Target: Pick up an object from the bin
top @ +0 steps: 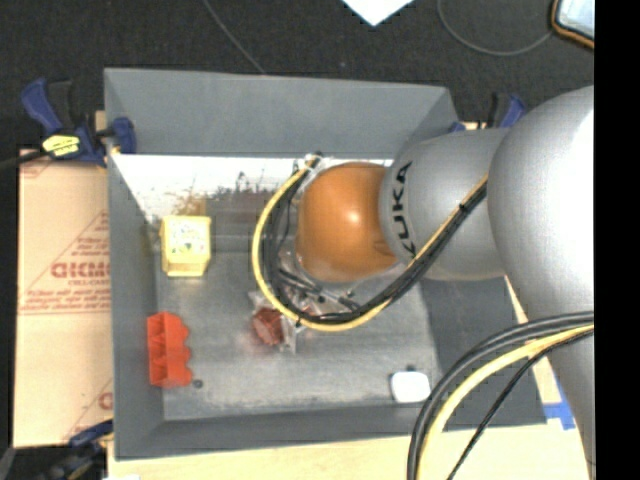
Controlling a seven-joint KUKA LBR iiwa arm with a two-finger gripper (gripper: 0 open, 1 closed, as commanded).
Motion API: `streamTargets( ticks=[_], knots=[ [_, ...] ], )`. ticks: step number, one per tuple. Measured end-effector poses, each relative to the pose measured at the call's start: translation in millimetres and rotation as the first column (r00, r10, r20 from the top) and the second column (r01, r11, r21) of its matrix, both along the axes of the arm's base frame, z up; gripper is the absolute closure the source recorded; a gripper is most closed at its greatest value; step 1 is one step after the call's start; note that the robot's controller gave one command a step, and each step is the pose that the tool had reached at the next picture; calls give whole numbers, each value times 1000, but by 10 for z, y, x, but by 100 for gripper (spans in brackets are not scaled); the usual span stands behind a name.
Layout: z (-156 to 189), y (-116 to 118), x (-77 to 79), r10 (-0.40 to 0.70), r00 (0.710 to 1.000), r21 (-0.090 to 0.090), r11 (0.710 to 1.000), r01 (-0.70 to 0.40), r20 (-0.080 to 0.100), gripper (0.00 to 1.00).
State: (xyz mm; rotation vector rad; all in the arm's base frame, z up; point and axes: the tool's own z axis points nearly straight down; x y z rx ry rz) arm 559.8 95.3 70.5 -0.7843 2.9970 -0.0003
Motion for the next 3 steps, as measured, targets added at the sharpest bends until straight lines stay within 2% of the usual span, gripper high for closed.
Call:
streamTargets(
  ticks=[1, 3],
  knots=[
    [5, 0, -3, 0, 1000, 0, 1000, 0, 0, 100],
    [309, -5, 0, -3, 1000, 1, 1000, 3, 2, 100]
  ],
)
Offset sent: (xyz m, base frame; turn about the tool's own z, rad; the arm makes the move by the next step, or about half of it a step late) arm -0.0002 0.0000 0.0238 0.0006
